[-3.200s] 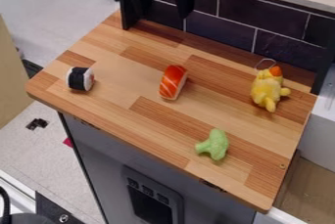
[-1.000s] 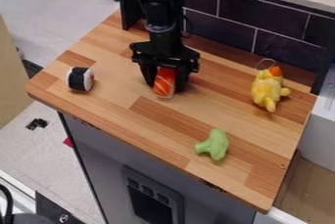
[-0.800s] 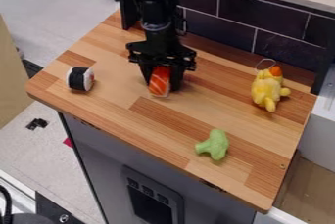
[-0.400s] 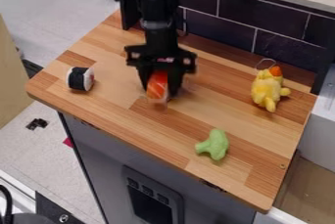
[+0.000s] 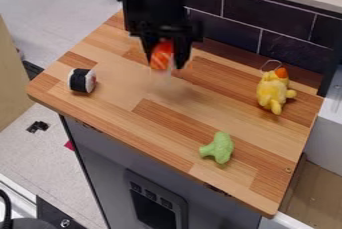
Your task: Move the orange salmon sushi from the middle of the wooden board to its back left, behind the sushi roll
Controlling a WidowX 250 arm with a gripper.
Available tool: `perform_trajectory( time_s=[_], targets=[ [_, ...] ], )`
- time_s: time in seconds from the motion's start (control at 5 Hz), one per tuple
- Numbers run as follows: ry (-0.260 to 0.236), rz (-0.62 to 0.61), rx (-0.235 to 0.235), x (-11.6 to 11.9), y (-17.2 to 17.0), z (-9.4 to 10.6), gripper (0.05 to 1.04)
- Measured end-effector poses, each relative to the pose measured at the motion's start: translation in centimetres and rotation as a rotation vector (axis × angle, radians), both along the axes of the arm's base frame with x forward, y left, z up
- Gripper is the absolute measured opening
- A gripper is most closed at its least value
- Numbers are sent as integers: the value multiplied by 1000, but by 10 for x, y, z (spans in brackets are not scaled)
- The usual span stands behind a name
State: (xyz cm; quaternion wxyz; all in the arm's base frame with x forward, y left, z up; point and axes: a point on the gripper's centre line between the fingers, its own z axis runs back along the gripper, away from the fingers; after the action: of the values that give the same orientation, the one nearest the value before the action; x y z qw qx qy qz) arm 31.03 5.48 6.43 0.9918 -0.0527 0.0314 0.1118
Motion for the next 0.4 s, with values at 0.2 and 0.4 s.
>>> perform_trajectory(
  time_s=[0.2,0.4],
  targets=[
    [15,-15,-20,1,16,15,557],
    [7,-29,-29,2,35,31,557]
  ],
)
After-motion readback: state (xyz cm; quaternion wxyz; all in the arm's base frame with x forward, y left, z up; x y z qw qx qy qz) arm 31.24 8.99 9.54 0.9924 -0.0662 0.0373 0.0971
